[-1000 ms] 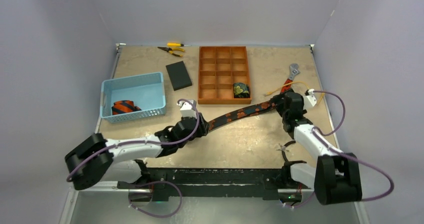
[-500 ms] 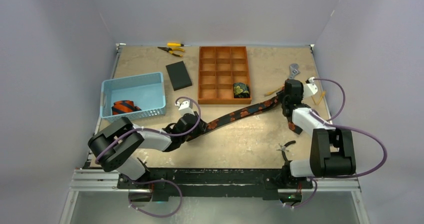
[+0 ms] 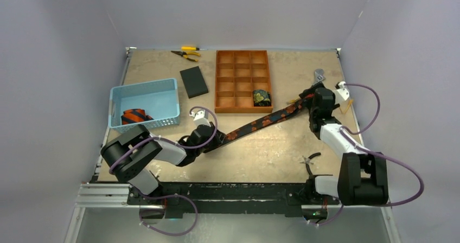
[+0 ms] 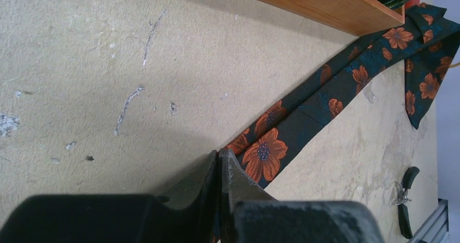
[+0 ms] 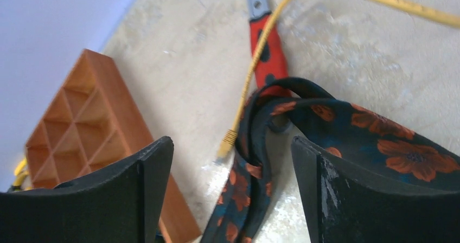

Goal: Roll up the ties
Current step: Flatten out the tie at the center of the board.

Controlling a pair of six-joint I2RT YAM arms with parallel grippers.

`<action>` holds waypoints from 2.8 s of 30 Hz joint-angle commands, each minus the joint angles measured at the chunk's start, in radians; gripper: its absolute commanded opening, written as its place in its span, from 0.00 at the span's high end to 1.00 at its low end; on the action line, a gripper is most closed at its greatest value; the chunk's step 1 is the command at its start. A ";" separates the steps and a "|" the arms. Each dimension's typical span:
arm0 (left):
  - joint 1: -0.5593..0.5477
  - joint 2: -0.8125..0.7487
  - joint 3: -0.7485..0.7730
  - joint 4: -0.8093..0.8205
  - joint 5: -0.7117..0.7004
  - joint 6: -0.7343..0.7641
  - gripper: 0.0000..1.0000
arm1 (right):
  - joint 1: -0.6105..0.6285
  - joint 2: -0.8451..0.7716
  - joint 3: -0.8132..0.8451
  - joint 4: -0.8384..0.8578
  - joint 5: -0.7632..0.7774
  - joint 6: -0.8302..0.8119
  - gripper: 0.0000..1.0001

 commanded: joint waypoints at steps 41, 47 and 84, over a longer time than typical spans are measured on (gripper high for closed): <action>0.002 -0.082 -0.170 -0.242 -0.013 0.020 1.00 | -0.229 0.311 0.169 0.092 -0.294 0.164 0.87; 0.003 -0.086 -0.184 -0.230 -0.010 0.017 1.00 | -0.192 0.134 0.076 0.260 -0.336 0.022 1.00; 0.002 -0.056 -0.221 -0.154 0.025 0.029 1.00 | -0.219 0.178 0.115 -0.016 -0.181 0.115 0.07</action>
